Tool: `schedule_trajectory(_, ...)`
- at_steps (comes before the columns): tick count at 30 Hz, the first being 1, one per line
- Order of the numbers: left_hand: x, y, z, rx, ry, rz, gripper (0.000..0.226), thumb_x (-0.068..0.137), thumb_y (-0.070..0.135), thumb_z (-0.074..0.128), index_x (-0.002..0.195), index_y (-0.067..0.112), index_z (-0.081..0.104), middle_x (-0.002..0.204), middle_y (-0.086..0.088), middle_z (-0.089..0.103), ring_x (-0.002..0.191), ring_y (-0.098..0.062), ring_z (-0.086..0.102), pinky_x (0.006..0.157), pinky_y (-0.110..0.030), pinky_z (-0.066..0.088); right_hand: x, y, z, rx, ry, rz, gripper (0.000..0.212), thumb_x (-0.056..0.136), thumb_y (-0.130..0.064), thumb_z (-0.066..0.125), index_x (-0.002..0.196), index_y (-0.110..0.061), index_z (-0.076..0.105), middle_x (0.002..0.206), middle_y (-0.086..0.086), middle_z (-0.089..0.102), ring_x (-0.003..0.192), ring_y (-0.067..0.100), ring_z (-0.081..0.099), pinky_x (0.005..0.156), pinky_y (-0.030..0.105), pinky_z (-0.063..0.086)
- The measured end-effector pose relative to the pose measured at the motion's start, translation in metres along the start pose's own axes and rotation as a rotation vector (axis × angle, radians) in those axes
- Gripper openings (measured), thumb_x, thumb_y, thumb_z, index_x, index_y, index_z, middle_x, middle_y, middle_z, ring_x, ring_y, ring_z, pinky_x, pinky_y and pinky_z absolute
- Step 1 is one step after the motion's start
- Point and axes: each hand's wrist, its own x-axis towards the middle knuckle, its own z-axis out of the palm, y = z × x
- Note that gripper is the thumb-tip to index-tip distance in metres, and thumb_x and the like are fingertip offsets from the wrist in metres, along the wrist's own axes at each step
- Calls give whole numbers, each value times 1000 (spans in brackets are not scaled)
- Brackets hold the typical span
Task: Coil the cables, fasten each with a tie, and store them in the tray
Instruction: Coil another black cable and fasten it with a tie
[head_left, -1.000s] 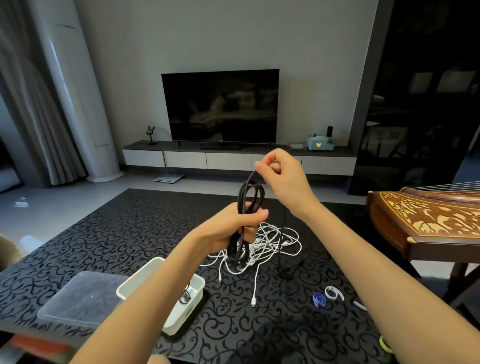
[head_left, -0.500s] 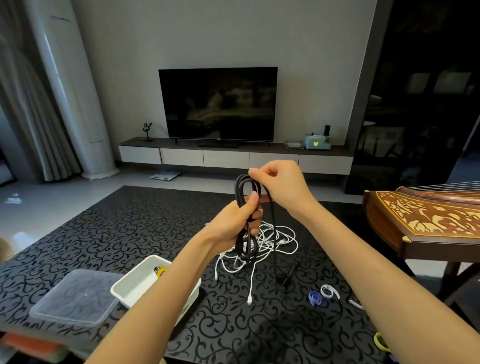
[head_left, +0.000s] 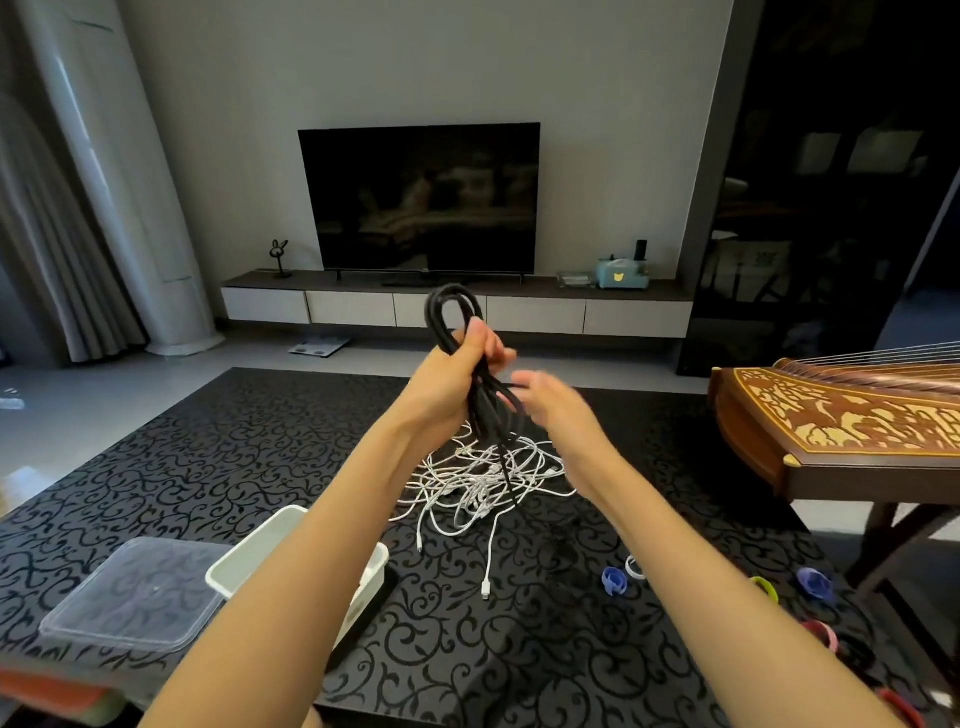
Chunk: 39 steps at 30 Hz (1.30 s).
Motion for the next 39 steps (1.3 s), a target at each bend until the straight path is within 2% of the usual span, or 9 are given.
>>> schedule_trajectory(3, 6, 9, 0, -202, -4, 40, 37, 103, 26, 30, 73, 11, 45, 65, -1, 63, 80, -17, 70, 78, -29, 56, -13, 30, 5, 14, -212, 87, 51, 102, -43, 24, 109, -15, 65, 81, 2, 73, 88, 11, 69, 100, 37, 32)
schedule_trajectory(6, 13, 26, -6, -290, 73, 11, 38, 103, 31, 32, 72, 13, 44, 52, 4, 52, 57, -9, 62, 58, -21, 52, -23, 48, 5, 58, -380, 103, 65, 93, -57, 25, 85, -11, 70, 51, 0, 56, 52, 14, 56, 73, 27, 47)
schedule_trajectory(10, 26, 59, -30, -446, 175, 51, 37, 102, 34, 34, 72, 15, 42, 42, 10, 34, 34, -1, 31, 37, -14, 30, -28, 65, -7, -46, -285, 21, 45, 90, -45, 47, 66, -12, 66, 45, -4, 38, 46, 10, 36, 59, 25, 40)
schedule_trajectory(14, 30, 82, -62, -44, 378, 183, 36, 102, 29, 40, 69, 16, 44, 41, 10, 30, 33, -4, 24, 36, -19, 21, -26, 68, -24, -133, -143, -21, 29, 100, -14, 45, 79, -9, 64, 51, -6, 35, 49, 8, 32, 56, 27, 36)
schedule_trajectory(17, 25, 77, -75, 659, 532, 184, 28, 98, 28, 46, 72, 18, 48, 51, 6, 40, 45, -12, 36, 44, -24, 29, -26, 53, -26, -381, -164, -157, 25, 100, -17, 45, 89, -13, 67, 52, -15, 45, 50, 2, 39, 55, 18, 30)
schedule_trajectory(20, 11, 48, -72, 966, 405, 21, 23, 91, 40, 58, 80, 19, 55, 60, 4, 48, 53, -14, 44, 50, -26, 34, -27, 23, -18, -581, -263, -378, 20, 96, -20, 52, 92, -17, 71, 71, -21, 61, 65, -7, 54, 62, 10, 38)
schedule_trajectory(27, -34, -17, -43, 179, -176, -530, 69, 56, 82, 55, 73, 15, 49, 50, 8, 27, 38, -5, 25, 35, -17, 24, -8, -31, -15, -636, -27, -567, 20, 96, -19, 52, 81, -18, 66, 73, 1, 66, 69, 20, 58, 68, 38, 43)
schedule_trajectory(33, -45, -33, -16, 194, -281, -435, 22, 82, 14, 68, 69, 15, 50, 56, 3, 31, 41, -5, 24, 42, -19, 18, -3, -43, -5, -680, -37, -564, 24, 97, -22, 49, 76, -19, 60, 63, -12, 54, 61, 2, 49, 57, 12, 32)
schedule_trajectory(39, -50, -31, -17, -78, -281, -506, 22, 98, 16, 42, 77, 12, 45, 59, 4, 38, 45, -5, 31, 44, -16, 25, 3, -43, -27, -603, -94, -327, 7, 94, -20, 55, 96, -16, 60, 64, -3, 55, 56, 7, 47, 56, 14, 39)
